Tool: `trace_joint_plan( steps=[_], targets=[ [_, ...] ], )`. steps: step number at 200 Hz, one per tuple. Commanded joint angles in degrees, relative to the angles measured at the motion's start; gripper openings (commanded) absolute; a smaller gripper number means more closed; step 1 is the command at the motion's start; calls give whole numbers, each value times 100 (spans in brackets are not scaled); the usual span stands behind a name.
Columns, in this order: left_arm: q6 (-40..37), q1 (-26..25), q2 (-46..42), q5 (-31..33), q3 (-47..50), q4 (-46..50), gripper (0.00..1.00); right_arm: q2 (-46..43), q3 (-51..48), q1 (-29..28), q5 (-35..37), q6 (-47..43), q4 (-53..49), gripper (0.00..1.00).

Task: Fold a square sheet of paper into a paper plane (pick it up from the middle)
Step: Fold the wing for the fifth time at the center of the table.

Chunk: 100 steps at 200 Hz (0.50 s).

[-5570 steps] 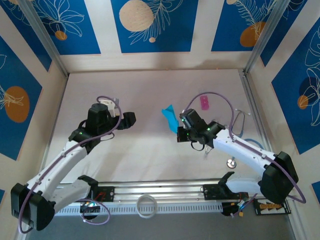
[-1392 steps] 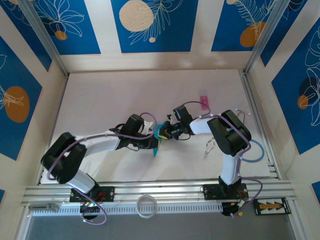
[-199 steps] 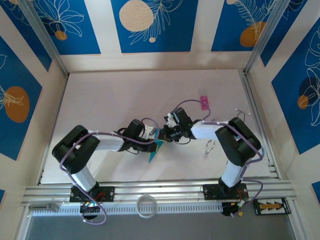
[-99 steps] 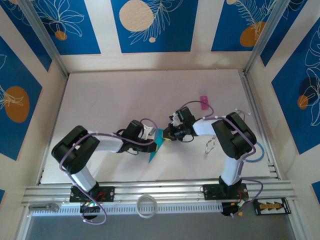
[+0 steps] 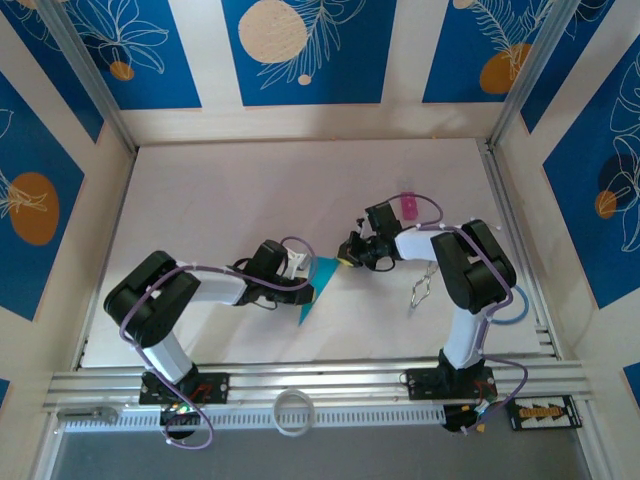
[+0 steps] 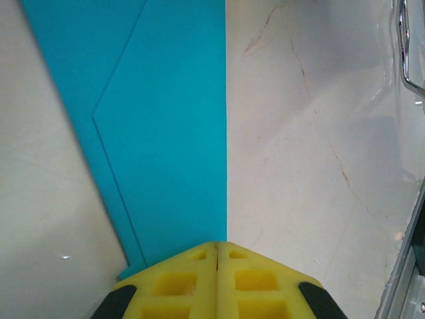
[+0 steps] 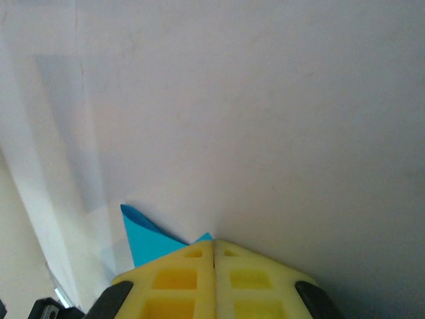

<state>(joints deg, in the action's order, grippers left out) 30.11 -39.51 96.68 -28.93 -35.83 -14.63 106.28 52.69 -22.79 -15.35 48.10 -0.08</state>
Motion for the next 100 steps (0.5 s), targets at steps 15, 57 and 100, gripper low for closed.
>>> trace_joint_plan(
  steps=[15,57,100],
  targets=[
    [51,9,275,289,279,1048,0,-437,29,164,1191,-128,-629,7],
    [103,4,213,308,266,1039,0,-1188,-276,-42,871,-196,-338,8],
    [148,4,177,322,203,1046,0,-865,-398,-596,210,-165,172,7]
  ],
)
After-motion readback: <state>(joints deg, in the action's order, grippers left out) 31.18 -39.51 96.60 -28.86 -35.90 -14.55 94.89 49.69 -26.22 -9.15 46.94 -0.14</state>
